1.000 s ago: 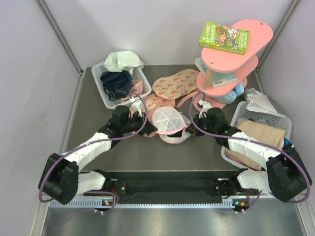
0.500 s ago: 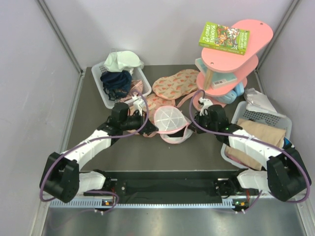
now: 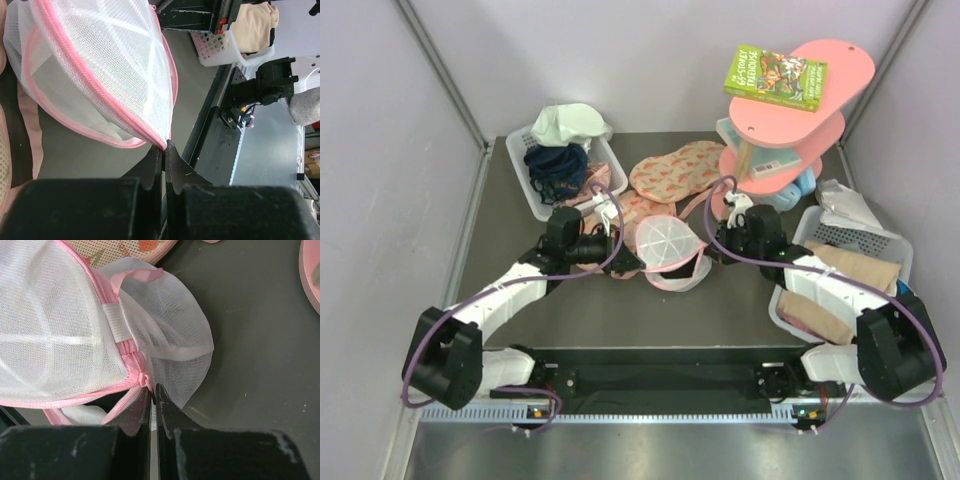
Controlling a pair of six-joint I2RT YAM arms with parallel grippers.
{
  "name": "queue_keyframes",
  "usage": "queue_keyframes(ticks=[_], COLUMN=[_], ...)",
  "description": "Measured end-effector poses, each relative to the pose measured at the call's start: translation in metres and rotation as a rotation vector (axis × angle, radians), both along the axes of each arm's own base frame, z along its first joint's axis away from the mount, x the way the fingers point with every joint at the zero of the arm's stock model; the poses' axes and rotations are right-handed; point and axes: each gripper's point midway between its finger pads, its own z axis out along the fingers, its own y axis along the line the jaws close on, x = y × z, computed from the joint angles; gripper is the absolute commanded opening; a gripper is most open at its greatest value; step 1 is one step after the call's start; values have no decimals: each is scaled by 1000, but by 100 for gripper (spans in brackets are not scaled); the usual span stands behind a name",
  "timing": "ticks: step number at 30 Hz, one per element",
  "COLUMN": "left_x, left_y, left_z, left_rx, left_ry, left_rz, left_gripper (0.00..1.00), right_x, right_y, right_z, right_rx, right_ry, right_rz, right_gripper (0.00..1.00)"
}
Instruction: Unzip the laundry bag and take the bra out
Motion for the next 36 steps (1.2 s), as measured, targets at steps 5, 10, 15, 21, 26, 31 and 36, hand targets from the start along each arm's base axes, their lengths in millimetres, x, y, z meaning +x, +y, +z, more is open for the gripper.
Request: queue_keyframes(ticks=[5,10,15,21,26,31,36], left_x=[-2,-5,-3,8,24,38,50], left_y=[-2,-7,-9,-6,-1,3,15], left_z=[1,-3,-3,-17,-21,-33,-59], left_rx=[-6,1,4,73,134,194,293], left_ry=[-1,2,-6,28,44,77,127], left_rz=[-15,-39,-48,12,87,147,229], left_gripper=[0,0,0,0,0,0,0], right_x=[4,11,15,12,-7,-40,-81], right_y=[2,1,0,-3,-6,8,34], right_z=[-1,2,7,14,10,-15,-26], right_rx=[-9,-30,-44,-27,14,20,26], right_ry=[0,-20,-40,-50,-42,32,79], right_rz=[24,39,51,54,39,64,148], right_gripper=[0,0,0,0,0,0,0])
